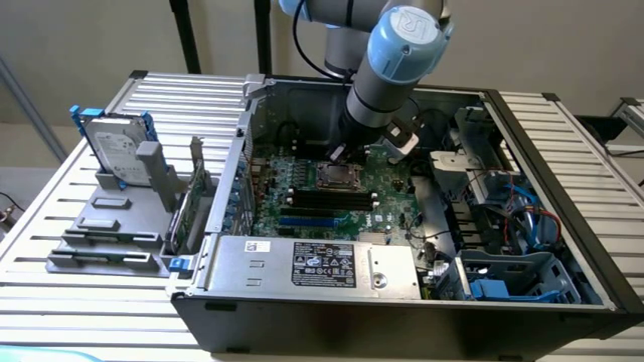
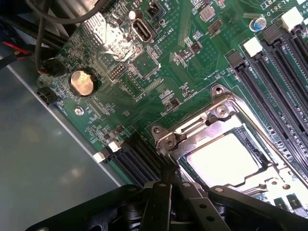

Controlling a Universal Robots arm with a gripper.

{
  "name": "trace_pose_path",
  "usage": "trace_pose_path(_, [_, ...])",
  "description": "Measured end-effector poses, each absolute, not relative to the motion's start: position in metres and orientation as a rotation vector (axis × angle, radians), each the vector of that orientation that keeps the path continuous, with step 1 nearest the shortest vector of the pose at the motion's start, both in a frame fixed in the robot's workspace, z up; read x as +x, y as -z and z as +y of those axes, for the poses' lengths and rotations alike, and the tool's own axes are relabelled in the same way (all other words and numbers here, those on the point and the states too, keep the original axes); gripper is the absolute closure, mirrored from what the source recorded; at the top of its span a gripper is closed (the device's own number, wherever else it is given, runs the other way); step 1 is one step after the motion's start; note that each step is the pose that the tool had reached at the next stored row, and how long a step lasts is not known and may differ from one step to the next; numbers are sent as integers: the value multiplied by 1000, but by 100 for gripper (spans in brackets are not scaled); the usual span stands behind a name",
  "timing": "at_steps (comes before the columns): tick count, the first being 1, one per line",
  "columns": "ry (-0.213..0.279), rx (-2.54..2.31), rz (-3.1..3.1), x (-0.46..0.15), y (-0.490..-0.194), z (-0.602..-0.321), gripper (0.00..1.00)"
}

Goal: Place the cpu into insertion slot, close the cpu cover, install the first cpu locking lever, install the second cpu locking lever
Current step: 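Install the first cpu locking lever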

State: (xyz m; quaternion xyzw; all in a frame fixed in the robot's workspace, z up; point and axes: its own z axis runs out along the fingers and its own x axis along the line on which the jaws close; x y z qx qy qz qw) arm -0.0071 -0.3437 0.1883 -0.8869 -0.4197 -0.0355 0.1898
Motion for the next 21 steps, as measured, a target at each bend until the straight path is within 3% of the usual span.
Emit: trace_pose_path(21, [100,-2440,-1233,-6,-188,-344,89])
